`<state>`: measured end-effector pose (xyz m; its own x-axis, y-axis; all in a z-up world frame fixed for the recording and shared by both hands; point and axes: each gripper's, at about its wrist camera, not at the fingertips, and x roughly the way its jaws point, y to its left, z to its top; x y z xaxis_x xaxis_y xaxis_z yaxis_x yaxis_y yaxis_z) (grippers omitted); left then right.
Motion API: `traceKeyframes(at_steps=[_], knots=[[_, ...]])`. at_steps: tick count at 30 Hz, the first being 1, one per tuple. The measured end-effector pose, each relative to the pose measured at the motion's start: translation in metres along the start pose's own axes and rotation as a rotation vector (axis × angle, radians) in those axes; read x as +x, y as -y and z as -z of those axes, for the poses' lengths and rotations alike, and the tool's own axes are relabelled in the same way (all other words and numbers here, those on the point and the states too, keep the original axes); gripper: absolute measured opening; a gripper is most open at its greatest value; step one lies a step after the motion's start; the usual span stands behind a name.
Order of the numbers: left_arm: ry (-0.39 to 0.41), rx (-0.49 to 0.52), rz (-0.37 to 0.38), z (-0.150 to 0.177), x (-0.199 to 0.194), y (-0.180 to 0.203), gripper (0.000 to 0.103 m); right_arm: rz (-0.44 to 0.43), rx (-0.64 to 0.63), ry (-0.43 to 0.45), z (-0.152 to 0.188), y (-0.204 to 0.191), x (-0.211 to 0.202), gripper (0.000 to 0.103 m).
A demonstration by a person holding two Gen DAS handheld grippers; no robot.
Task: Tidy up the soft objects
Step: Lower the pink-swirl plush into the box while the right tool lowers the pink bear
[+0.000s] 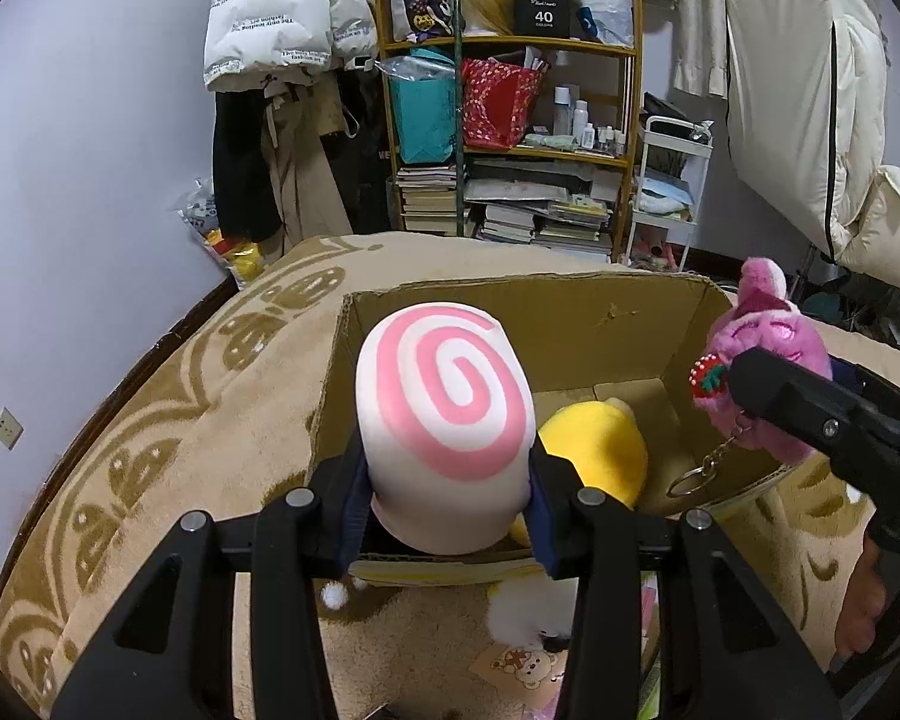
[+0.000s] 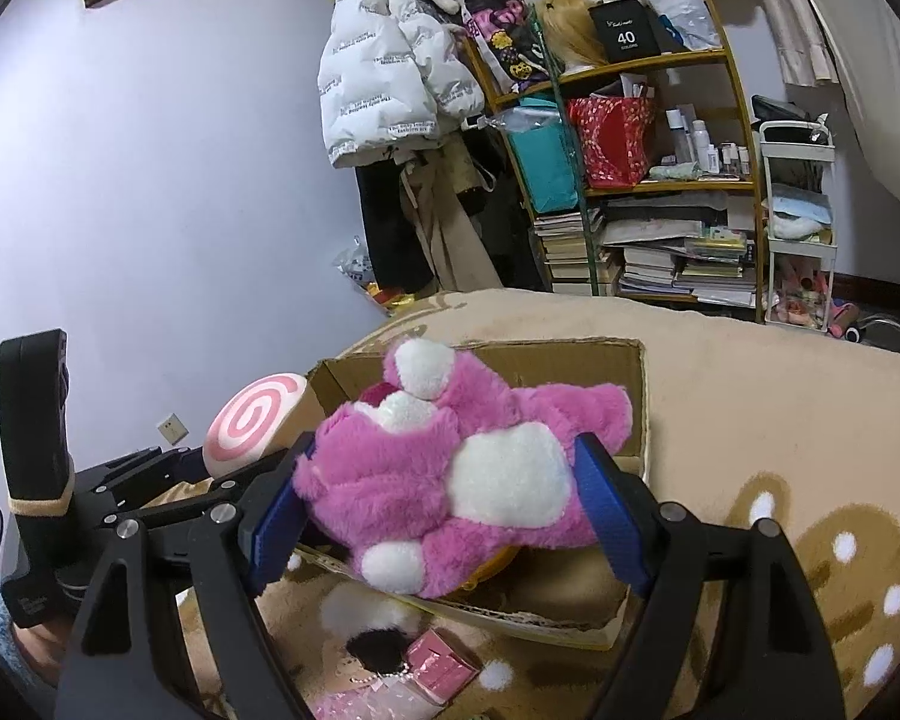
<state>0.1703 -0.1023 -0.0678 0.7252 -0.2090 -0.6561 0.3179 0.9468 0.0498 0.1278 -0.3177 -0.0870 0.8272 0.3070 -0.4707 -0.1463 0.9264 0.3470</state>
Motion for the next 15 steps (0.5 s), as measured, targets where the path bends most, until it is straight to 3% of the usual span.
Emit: traceKeyframes(at_steps=[10,15], knots=[[-0.015,-0.011,0.001,0.0024,0.0051,-0.0001,0.049,0.035,-0.005,-0.035,0.0029,-0.0025,0.0077,0.089],[0.005,-0.006,-0.026,0.0006,0.0016,0.0001,0.059,0.034,0.014,-0.046,0.0047,0.0011,0.01,0.09]])
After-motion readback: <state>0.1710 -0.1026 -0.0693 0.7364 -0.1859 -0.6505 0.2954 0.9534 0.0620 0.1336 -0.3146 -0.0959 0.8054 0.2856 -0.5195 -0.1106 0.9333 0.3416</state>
